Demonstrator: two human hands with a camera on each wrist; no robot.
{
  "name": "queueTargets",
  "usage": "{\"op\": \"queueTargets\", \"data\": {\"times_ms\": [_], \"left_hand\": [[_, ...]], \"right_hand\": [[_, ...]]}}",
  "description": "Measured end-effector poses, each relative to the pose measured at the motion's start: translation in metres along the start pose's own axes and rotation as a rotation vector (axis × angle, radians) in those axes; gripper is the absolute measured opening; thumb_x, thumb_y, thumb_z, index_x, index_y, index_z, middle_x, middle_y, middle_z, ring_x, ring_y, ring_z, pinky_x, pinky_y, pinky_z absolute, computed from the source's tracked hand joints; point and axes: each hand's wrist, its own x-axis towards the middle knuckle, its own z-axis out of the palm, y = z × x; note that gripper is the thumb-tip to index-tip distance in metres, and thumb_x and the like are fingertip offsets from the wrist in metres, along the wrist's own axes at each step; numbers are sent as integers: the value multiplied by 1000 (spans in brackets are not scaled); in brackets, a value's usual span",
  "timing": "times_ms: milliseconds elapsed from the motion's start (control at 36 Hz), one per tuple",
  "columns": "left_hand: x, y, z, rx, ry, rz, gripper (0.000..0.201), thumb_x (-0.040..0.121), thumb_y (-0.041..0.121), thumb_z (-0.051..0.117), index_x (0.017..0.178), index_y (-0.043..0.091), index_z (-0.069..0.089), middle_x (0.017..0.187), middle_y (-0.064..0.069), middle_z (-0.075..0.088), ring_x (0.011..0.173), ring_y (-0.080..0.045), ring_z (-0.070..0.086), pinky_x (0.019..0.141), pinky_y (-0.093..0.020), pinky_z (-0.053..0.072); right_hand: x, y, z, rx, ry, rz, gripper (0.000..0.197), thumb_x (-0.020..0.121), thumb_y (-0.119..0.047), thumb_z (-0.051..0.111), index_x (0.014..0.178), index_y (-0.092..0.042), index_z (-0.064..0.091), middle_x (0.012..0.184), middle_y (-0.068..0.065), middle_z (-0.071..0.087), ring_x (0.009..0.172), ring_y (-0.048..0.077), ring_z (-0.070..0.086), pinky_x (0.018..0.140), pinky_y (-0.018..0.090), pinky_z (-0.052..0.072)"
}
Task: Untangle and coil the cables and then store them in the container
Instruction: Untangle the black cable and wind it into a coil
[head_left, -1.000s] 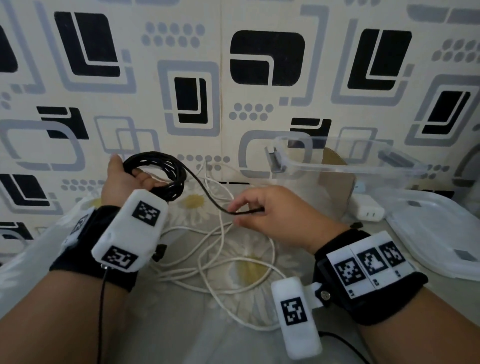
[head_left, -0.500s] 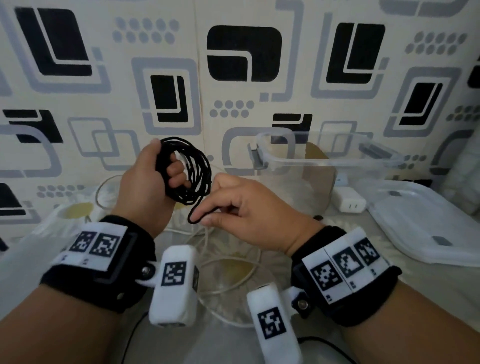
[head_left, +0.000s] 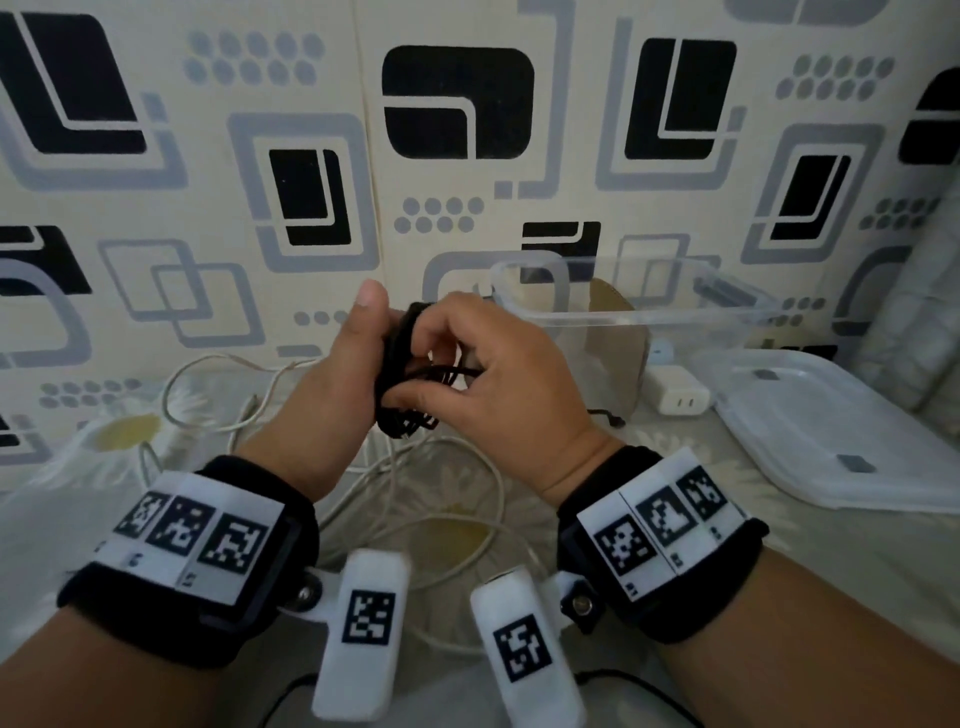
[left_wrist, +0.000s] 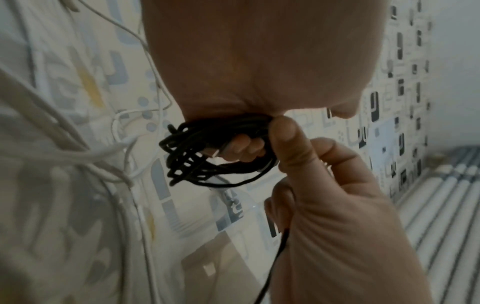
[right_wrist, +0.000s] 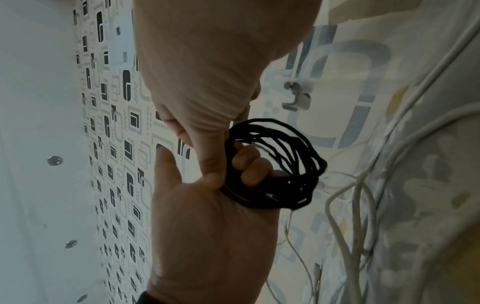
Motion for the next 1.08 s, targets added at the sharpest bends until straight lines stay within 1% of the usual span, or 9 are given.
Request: {"op": "queueTargets", "data": {"times_ms": [83, 194, 333, 500, 639, 750, 889, 972, 1083], "left_hand": [[-6, 2, 4, 129, -104, 60, 82, 76, 88, 23, 95, 23, 69, 90, -23, 64, 85, -38, 60, 83, -52, 48], [-10, -1, 5, 169, -57, 59, 58, 84, 74, 33, 78, 31, 71, 66, 9, 67, 62, -2, 59, 61, -14, 49], [-8, -3, 0, 210, -77, 39, 97, 66, 90, 38, 82, -5, 50, 63, -10, 33, 57, -20, 28, 52, -27, 26], [-2, -1, -12, 197, 183, -74, 82, 74, 88, 35, 76, 8, 52, 56, -2, 32, 51, -17, 28, 54, -32, 25], [5, -2, -22, -36, 363, -232, 69, 74, 81, 44, 70, 12, 53, 50, 3, 36, 44, -15, 30, 53, -30, 35], [4, 0, -23, -97, 217, -241, 71, 62, 83, 53, 70, 13, 50, 50, 4, 31, 41, -12, 27, 52, -28, 34], [2, 4, -17, -122, 94, -210, 57, 74, 68, 48, 66, 12, 47, 50, 3, 27, 39, -11, 24, 52, -28, 32], [1, 5, -18, -179, 92, -199, 58, 85, 65, 41, 64, 11, 48, 49, 4, 28, 40, -11, 21, 52, -27, 34], [2, 5, -21, -324, 110, -183, 58, 99, 51, 33, 58, 13, 48, 46, 4, 27, 40, -11, 18, 47, -24, 32]], "right_hand": [[1, -2, -1, -103, 36, -49, 31, 72, -31, 80, 84, -15, 57, 79, -9, 52, 70, 6, 47, 56, 32, 47], [2, -4, -1, -154, 34, -94, 27, 74, -33, 70, 88, -13, 57, 83, -9, 48, 69, 6, 44, 52, 31, 47], [3, -3, -3, -179, 90, -88, 30, 74, -42, 64, 85, -15, 56, 82, -8, 49, 66, 6, 43, 50, 31, 44], [8, 5, -13, -184, 239, -37, 30, 80, -39, 73, 92, -15, 63, 85, -7, 53, 74, 8, 50, 57, 38, 49], [8, 12, -12, -200, 287, -42, 16, 90, -13, 63, 106, -9, 64, 99, 0, 51, 78, 6, 48, 61, 25, 49], [8, 14, -12, -161, 396, -60, 15, 87, 8, 54, 95, -2, 63, 98, 2, 45, 79, -1, 45, 69, 6, 39], [8, 14, -10, -139, 397, -50, 28, 85, 10, 47, 95, -3, 70, 98, 0, 45, 89, 4, 47, 77, 8, 39], [8, 12, -8, -94, 327, -52, 20, 91, -5, 54, 102, -2, 71, 100, 1, 45, 91, 6, 48, 80, 13, 43], [7, 7, -6, -1, 148, 54, 49, 86, -50, 54, 105, -7, 71, 102, 1, 46, 90, 7, 49, 78, 16, 44]]}}
